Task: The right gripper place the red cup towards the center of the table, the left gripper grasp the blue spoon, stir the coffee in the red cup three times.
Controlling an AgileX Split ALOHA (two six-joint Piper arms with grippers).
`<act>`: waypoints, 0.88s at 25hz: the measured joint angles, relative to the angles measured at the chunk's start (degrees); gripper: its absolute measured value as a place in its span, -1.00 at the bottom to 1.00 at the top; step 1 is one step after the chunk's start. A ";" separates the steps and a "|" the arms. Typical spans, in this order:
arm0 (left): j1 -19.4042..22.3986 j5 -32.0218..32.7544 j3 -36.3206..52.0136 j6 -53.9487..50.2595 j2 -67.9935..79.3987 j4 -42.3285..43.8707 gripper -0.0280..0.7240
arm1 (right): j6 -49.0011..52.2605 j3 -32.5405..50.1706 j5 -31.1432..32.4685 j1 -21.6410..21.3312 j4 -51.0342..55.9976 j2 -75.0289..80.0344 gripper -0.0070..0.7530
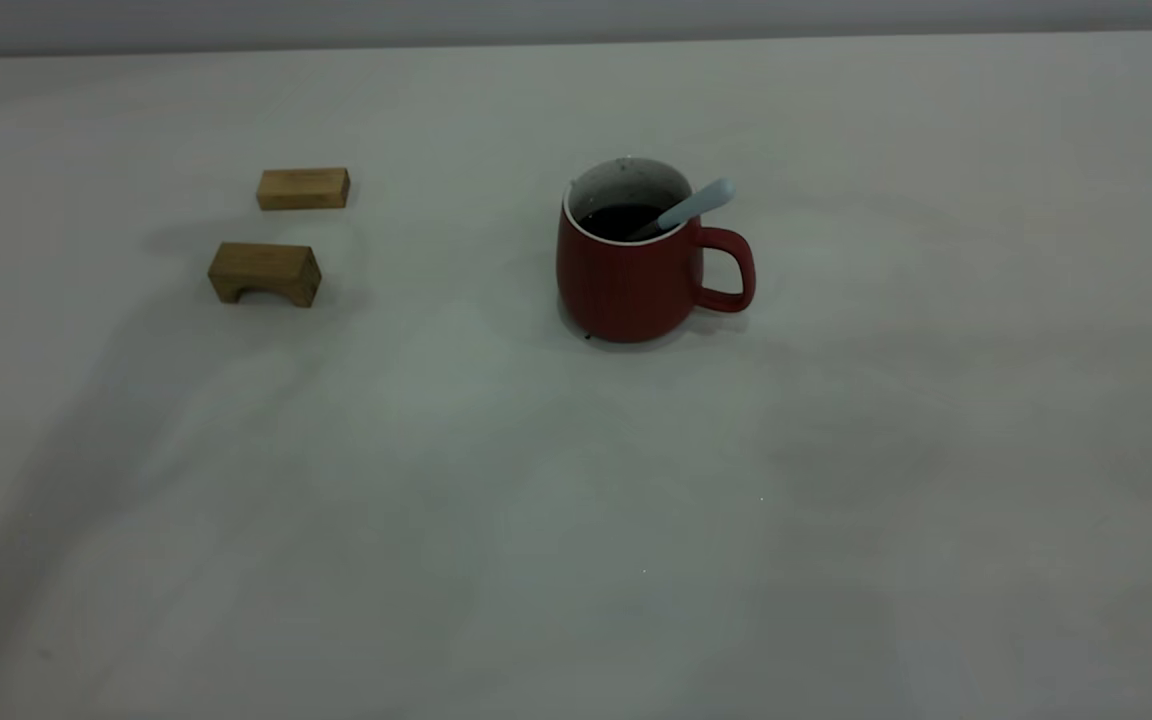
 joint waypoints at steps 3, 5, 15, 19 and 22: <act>0.00 0.00 0.00 7.68 -5.04 3.60 0.48 | 0.00 0.00 0.00 0.00 0.00 0.00 0.45; 0.00 0.00 0.00 11.12 -8.52 5.29 0.48 | 0.00 0.00 0.00 0.00 0.00 0.00 0.45; 0.00 0.00 7.43 15.44 -27.63 8.20 0.48 | 0.00 0.00 0.00 0.00 0.00 0.00 0.45; 0.11 0.00 21.33 15.68 -39.61 8.26 0.48 | 0.00 0.00 0.00 0.00 0.00 0.00 0.45; 2.06 0.00 33.79 15.68 -49.28 8.15 0.48 | 0.00 0.00 0.00 0.00 0.00 0.00 0.45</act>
